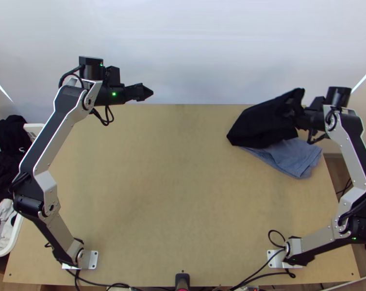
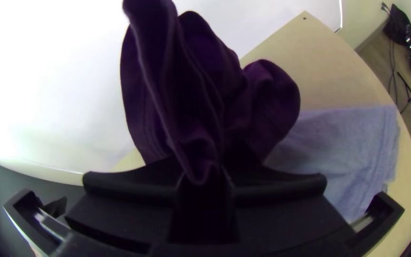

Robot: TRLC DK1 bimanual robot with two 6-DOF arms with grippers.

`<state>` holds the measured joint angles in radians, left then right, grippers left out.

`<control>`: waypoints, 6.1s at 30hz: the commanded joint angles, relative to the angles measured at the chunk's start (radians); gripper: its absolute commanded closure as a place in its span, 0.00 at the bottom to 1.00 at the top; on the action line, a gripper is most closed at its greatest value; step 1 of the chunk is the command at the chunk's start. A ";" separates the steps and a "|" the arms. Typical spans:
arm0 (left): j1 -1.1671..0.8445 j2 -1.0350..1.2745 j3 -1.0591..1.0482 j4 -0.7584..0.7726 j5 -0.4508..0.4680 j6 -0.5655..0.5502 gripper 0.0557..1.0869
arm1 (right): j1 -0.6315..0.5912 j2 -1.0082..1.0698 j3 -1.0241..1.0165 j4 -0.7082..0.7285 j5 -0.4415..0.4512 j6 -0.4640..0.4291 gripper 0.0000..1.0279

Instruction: Fold the t-shirt

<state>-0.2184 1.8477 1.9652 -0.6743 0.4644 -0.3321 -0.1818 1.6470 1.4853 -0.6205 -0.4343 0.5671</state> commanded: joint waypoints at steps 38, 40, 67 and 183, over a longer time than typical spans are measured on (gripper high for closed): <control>0.013 -0.030 -0.028 -0.002 0.000 0.024 0.04 | -0.119 -0.194 -0.338 0.300 0.594 -0.520 0.04; 0.013 -0.039 -0.029 -0.002 0.000 0.022 0.04 | -0.119 -0.125 -0.234 0.099 0.529 -0.346 0.04; 0.048 -0.079 -0.063 -0.001 0.002 0.045 0.04 | -0.300 0.226 0.029 -0.349 0.177 0.040 0.04; 0.094 -0.012 0.080 -0.001 0.020 0.021 0.04 | 0.077 0.263 -0.525 0.955 0.637 -0.283 0.04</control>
<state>-0.1246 1.8194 2.0163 -0.6746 0.4850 -0.3069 -0.1062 1.8252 0.8654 0.3325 0.1989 0.2626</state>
